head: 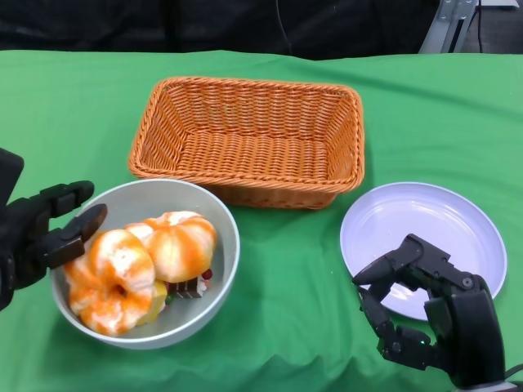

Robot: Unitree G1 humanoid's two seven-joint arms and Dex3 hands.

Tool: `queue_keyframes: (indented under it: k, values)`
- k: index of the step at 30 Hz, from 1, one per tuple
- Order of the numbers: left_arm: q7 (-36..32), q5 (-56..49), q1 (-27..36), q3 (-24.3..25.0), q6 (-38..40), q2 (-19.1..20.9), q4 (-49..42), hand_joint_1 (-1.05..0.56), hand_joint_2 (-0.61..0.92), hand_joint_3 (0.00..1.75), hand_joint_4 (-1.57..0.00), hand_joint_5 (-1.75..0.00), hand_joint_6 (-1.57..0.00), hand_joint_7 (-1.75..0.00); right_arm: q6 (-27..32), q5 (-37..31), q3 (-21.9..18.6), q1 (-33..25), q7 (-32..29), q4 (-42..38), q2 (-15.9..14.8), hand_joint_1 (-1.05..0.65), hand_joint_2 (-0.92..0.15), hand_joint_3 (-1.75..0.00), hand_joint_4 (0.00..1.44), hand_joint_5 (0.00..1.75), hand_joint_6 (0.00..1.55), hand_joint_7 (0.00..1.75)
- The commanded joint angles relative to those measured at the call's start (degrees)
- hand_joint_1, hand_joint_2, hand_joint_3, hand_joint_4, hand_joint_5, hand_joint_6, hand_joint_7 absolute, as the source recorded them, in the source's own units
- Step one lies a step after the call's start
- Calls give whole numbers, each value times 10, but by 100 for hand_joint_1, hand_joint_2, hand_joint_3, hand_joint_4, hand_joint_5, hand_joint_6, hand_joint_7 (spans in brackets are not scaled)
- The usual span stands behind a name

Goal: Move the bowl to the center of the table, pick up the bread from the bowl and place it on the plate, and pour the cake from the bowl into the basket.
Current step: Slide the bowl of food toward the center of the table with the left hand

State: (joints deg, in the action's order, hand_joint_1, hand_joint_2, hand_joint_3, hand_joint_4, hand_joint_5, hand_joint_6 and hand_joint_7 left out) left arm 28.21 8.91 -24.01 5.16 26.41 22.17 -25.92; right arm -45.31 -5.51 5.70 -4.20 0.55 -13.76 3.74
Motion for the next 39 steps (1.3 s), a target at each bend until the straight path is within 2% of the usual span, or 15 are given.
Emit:
queue_keyframes:
  k: [1, 8, 19, 27, 39]
  values:
    - [10, 3, 8, -10, 9, -4, 15, -52, 92, 57, -9, -2, 0, 0, -3, -2, -2, 2, -5, 0, -2, -23, -52, -86, 75, 155, 70, 127]
    - [6, 5, 14, -22, 27, -16, 43, -53, 92, 57, -11, -3, -5, -2, 0, -9, -3, -3, -10, 7, 1, -23, -52, -87, 75, 155, 70, 126]
    - [33, 16, 25, -49, 39, -32, 87, -57, 92, 55, -5, 0, 0, 0, -8, -12, -3, -1, -11, 4, -2, -23, -51, -88, 76, 156, 70, 126]
    - [44, 13, 22, -65, 35, -43, 93, -58, 92, 57, -6, -1, 0, 0, -7, -15, -1, -1, -16, 3, 3, -25, -51, -86, 76, 156, 71, 126]
    - [20, -3, 10, -81, 37, -59, 90, -59, 92, 56, -9, -2, 0, 0, -12, -29, 1, 0, -28, 2, 5, -24, -52, -87, 78, 155, 72, 126]
